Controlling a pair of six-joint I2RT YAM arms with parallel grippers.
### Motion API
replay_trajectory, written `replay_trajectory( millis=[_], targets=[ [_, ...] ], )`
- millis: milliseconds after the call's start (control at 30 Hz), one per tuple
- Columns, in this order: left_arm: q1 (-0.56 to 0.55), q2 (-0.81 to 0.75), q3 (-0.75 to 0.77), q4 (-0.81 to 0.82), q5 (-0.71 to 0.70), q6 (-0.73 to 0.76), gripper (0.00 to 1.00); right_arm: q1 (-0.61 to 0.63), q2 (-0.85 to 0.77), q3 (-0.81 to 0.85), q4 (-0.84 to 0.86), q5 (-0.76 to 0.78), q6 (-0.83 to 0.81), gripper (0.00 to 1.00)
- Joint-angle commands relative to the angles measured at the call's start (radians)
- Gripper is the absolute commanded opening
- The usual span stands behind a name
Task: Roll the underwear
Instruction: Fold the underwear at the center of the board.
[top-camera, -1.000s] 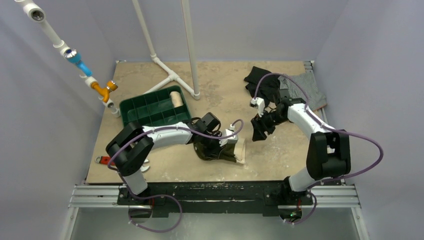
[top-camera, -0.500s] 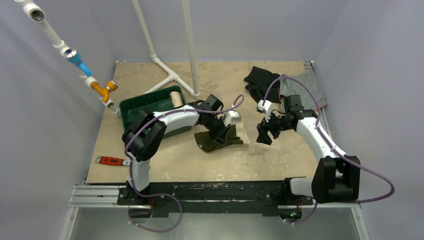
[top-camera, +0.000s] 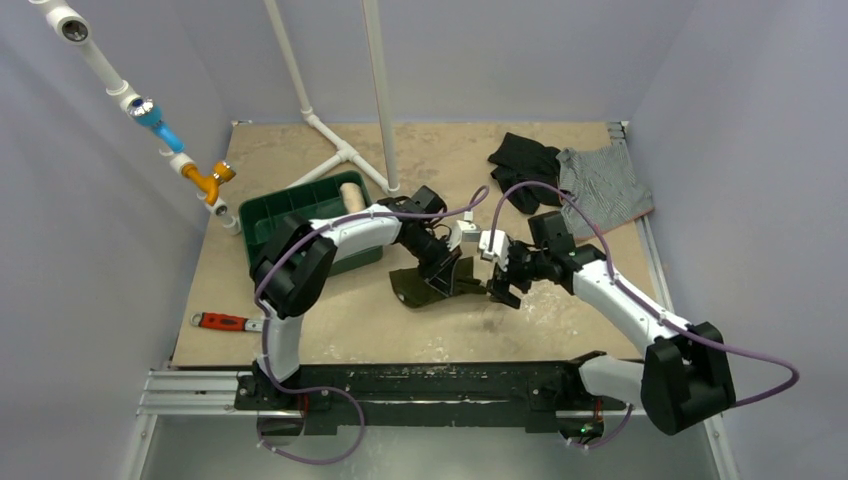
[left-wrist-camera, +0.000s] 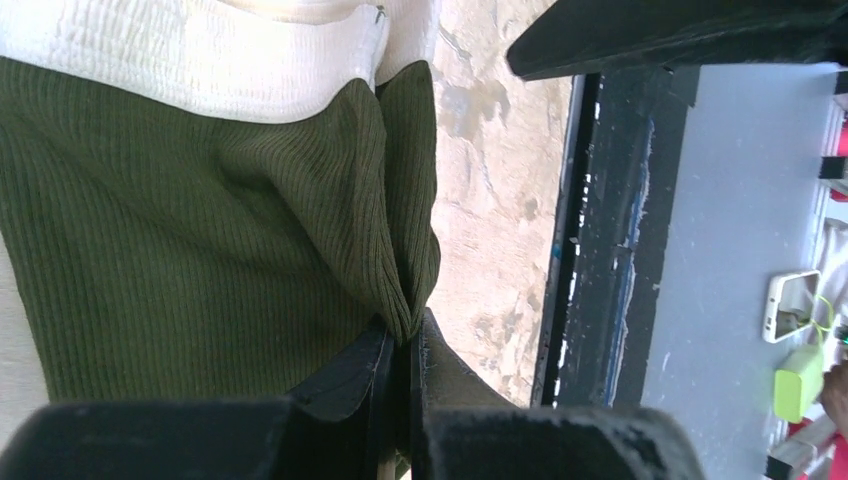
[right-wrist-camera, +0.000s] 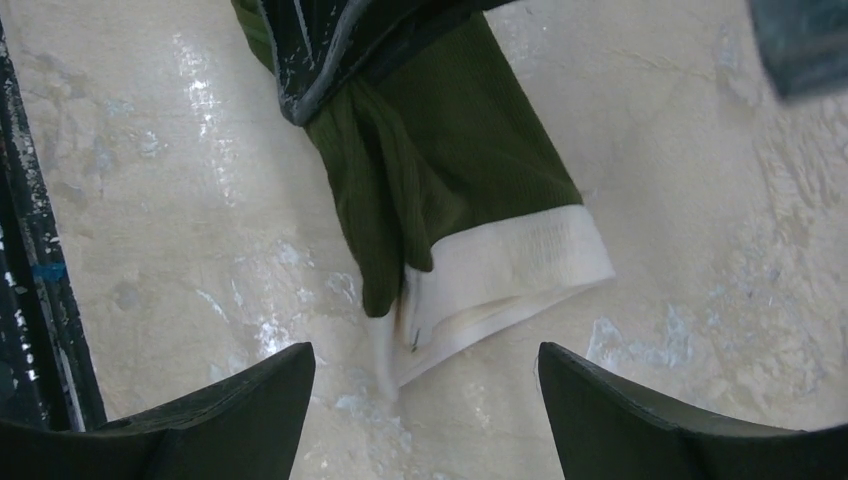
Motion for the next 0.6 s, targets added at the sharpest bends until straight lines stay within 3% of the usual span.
replay_trajectory(
  millis=[0, 300, 567],
  targets=[
    [0.008, 0.024, 0.034, -0.052, 0.095, 0.051, 0.00, 0.066, 0.014, -0.017, 0.146, 0.076, 0.006, 0.82],
    [0.015, 0.056, 0.045, -0.055, 0.106, 0.036, 0.00, 0.200, 0.050, -0.076, 0.206, 0.143, -0.014, 0.83],
    [0.015, 0.066, 0.060, -0.070, 0.117, 0.043, 0.00, 0.229, 0.063, -0.136, 0.278, 0.211, -0.008, 0.83]
  ],
)
